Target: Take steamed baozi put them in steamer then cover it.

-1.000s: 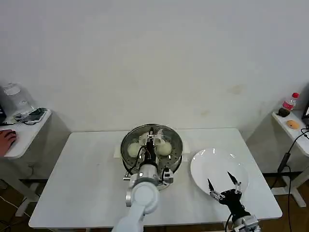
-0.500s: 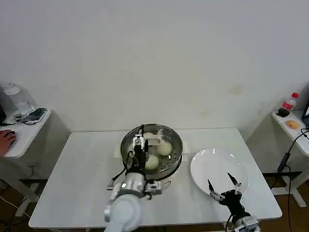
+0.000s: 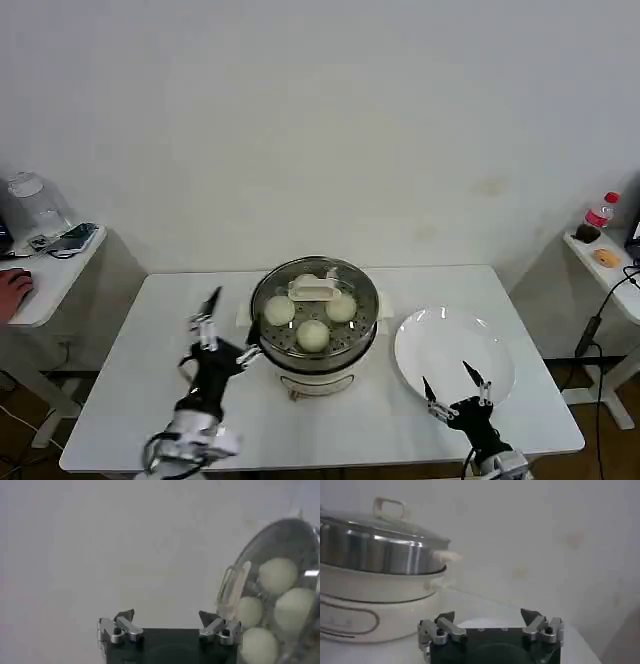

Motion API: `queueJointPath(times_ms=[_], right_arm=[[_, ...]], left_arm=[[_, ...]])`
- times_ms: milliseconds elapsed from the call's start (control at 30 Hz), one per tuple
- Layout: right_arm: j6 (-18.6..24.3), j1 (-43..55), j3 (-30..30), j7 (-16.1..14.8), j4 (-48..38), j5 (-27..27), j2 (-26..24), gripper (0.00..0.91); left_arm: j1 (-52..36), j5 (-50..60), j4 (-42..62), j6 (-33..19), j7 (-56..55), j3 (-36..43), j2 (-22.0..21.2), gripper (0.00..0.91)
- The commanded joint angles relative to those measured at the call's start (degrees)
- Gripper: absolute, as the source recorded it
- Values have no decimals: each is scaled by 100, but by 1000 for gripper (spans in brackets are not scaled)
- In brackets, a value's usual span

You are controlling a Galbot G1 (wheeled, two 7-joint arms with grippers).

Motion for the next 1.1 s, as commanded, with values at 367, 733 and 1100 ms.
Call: queueJointPath(times_ms=[367, 733, 1100], right_arm=[[-157, -232, -304, 60, 138, 453, -471, 907], [-183, -156, -531, 134, 65, 457, -566, 907], [-280, -157, -658, 166, 94, 444, -554, 907]], left_arm=[[2126, -4508, 453, -1306, -1458, -1347, -600, 907], [2244, -4218, 718, -1391, -1216, -1279, -763, 907], [2265, -4042, 758, -1397, -1051, -1190, -775, 907]])
